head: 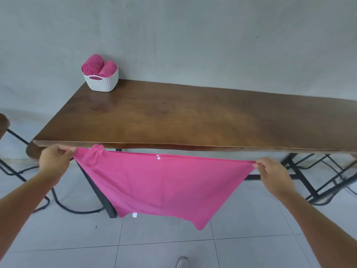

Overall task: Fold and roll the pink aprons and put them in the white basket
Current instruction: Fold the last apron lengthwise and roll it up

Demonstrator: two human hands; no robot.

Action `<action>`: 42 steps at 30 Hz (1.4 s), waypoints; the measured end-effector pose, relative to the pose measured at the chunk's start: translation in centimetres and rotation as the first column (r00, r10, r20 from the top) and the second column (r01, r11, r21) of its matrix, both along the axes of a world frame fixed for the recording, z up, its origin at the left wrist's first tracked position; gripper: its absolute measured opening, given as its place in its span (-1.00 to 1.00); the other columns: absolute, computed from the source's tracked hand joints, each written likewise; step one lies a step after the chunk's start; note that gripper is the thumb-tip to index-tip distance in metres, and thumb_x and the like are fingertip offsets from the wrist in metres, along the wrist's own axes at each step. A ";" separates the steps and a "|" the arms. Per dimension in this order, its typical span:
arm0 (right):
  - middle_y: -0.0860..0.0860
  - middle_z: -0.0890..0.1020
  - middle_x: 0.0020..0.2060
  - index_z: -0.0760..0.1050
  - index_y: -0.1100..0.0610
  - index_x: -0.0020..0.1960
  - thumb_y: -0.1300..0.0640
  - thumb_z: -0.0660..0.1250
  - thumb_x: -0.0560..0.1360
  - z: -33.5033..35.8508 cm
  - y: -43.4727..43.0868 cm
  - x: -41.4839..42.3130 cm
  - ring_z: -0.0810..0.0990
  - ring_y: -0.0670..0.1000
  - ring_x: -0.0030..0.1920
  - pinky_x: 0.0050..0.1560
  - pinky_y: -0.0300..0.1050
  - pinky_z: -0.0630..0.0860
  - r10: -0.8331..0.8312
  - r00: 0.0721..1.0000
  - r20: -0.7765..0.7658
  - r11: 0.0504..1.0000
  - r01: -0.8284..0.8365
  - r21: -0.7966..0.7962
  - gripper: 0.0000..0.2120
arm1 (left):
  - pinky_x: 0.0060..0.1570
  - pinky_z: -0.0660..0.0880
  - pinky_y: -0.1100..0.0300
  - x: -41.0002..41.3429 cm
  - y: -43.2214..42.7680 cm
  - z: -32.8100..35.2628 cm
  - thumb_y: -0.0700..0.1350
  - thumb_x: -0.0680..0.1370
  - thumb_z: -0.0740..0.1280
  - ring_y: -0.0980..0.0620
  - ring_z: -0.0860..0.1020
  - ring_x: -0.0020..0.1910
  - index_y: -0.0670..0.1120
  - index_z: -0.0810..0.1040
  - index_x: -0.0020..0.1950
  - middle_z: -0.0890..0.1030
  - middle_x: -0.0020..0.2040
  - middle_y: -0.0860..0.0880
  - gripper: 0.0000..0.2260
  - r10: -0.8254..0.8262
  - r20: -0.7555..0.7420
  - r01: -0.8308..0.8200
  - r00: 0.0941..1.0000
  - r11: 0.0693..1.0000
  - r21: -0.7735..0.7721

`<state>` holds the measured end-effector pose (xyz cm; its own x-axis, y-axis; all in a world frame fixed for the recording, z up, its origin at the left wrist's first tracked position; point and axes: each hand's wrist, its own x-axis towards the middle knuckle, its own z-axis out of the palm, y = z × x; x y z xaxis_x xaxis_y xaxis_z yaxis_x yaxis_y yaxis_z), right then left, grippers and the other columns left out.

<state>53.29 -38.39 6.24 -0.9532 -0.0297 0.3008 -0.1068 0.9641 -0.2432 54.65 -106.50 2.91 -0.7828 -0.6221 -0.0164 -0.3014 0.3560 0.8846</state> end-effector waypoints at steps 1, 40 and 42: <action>-0.02 0.57 -0.21 0.57 0.13 -0.10 0.18 0.33 0.60 0.6 -0.1 0.5 0.52 0.06 -0.18 -0.17 -0.05 0.37 0.060 0.998 -0.021 0.995 -0.058 0.076 -0.89 | 0.08 0.61 -0.28 -0.2 -0.7 -0.2 -0.09 0.53 0.50 -0.21 0.68 -0.11 -0.05 0.63 -0.20 0.70 -0.15 -0.15 -0.87 0.018 0.005 -0.018 1.000 1.000 -0.019; -0.02 0.62 -0.20 0.47 0.09 0.03 0.13 0.38 0.57 -0.7 5.1 -7.7 0.58 0.06 -0.13 -0.09 -0.01 0.46 -0.216 0.956 0.197 0.903 0.272 -0.331 -0.90 | -0.13 0.44 0.19 -6.2 8.9 2.5 -0.29 0.47 0.53 -0.06 0.58 -0.15 -0.21 0.62 -0.03 0.67 -0.07 -0.20 -0.86 -0.137 0.028 0.133 0.990 0.986 0.099; -0.06 0.64 -0.20 0.47 0.07 0.07 0.14 0.41 0.55 -0.8 6.4 -9.3 0.57 0.02 -0.11 -0.08 -0.06 0.40 -0.202 0.960 0.196 0.878 0.266 -0.397 -0.85 | -0.10 0.46 0.19 -7.4 10.2 2.5 -0.30 0.47 0.53 -0.11 0.60 -0.08 -0.21 0.63 -0.04 0.69 -0.06 -0.20 -0.87 -0.131 0.037 0.127 0.991 0.988 0.086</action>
<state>44.03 -32.00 5.43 -0.9502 0.2970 0.0949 0.1765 0.7632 -0.6216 47.22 -96.31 5.45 -0.8539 -0.5111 -0.0983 -0.2953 0.3202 0.9001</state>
